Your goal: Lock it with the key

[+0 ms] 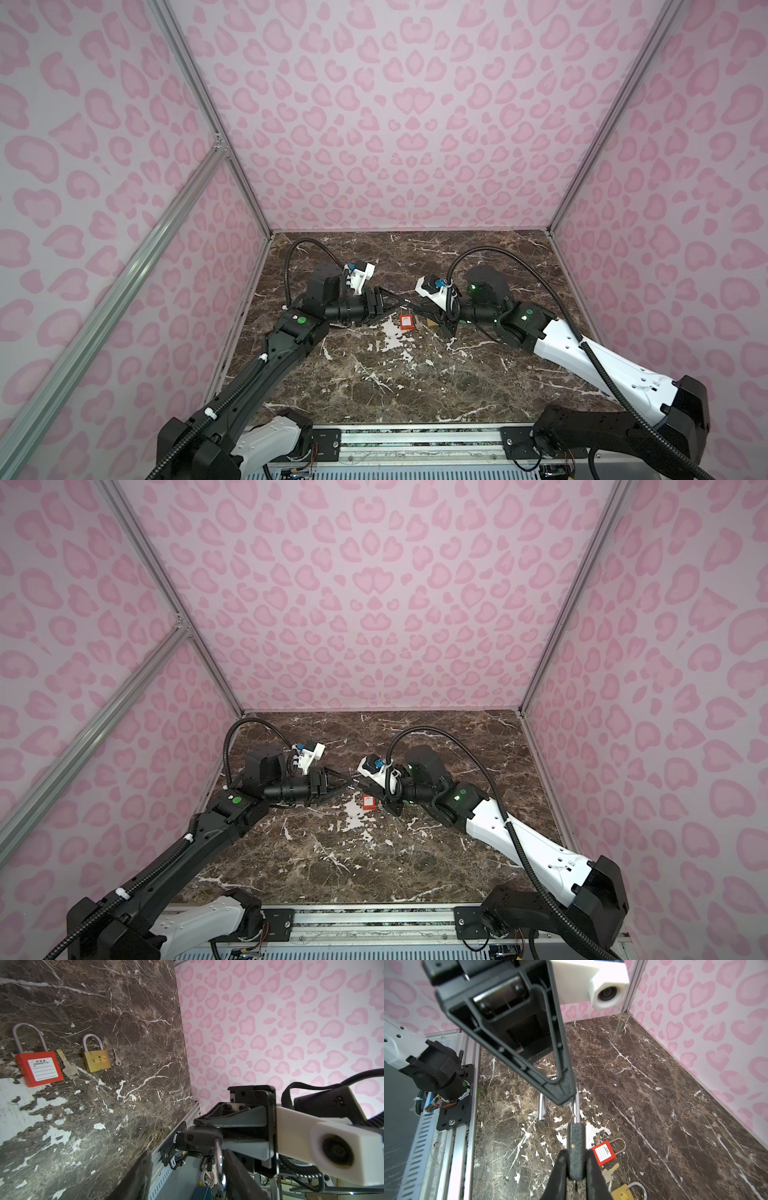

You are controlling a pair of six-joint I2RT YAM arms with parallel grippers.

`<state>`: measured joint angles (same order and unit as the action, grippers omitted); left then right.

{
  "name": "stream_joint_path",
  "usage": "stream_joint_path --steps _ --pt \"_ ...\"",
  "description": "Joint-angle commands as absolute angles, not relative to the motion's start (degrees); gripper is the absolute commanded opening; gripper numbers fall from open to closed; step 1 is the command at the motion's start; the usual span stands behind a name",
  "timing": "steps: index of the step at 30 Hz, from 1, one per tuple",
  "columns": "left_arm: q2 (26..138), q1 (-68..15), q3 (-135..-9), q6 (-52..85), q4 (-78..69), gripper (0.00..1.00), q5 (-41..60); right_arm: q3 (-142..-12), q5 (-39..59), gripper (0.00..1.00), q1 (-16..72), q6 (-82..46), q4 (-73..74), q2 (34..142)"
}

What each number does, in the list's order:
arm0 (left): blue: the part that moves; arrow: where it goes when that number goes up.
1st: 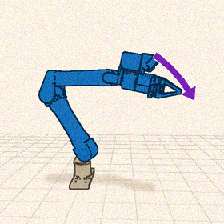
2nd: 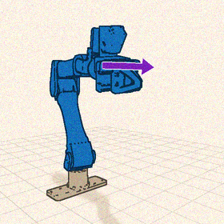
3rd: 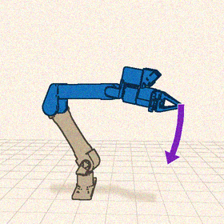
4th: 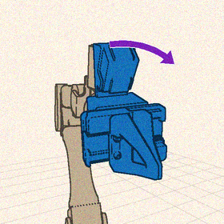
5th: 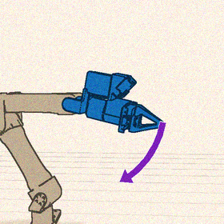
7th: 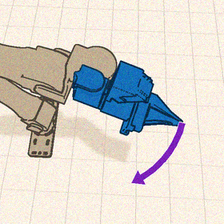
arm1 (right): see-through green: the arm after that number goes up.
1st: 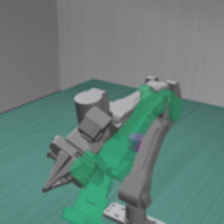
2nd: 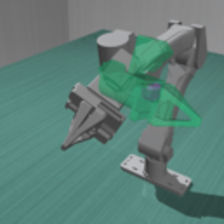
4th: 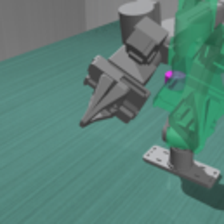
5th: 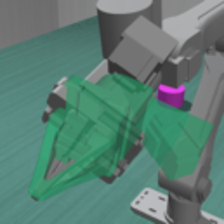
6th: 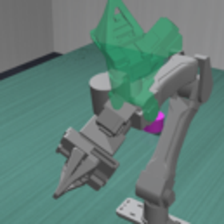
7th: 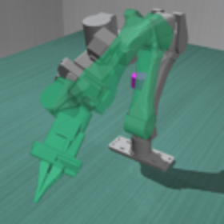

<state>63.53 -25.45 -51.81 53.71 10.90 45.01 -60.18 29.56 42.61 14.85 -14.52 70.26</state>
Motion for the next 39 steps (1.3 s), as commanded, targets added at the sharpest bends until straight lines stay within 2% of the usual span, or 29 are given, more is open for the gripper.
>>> stream_joint_path --steps 1,10,21,27,30,35,39 --pt "63.2 -25.4 -51.5 52.5 9.2 0.56 44.7 -60.0 35.4 0.0 41.7 13.2 -13.0 69.7" --pt "62.2 -25.4 -53.3 45.8 8.6 0.56 43.1 -59.9 41.5 0.0 39.1 11.6 -14.8 68.6" --pt "59.9 -25.8 -56.4 30.9 12.2 0.54 49.9 -64.2 46.4 0.0 37.5 11.5 -21.5 71.4" --pt "54.4 -25.8 -52.5 21.9 12.7 0.51 45.5 -63.3 47.4 0.0 37.5 11.9 -20.9 70.8" --pt "53.0 -25.8 -51.6 20.1 13.0 0.52 43.7 -62.8 47.5 0.0 37.7 12.3 -20.5 69.9" --pt "54.8 -25.8 -52.3 20.0 13.2 0.53 46.4 -62.7 47.4 0.0 37.7 12.6 -20.3 69.1" --pt "56.7 -25.8 -53.1 21.5 12.9 0.49 48.1 -63.5 47.7 0.0 38.7 13.6 -21.4 69.3"
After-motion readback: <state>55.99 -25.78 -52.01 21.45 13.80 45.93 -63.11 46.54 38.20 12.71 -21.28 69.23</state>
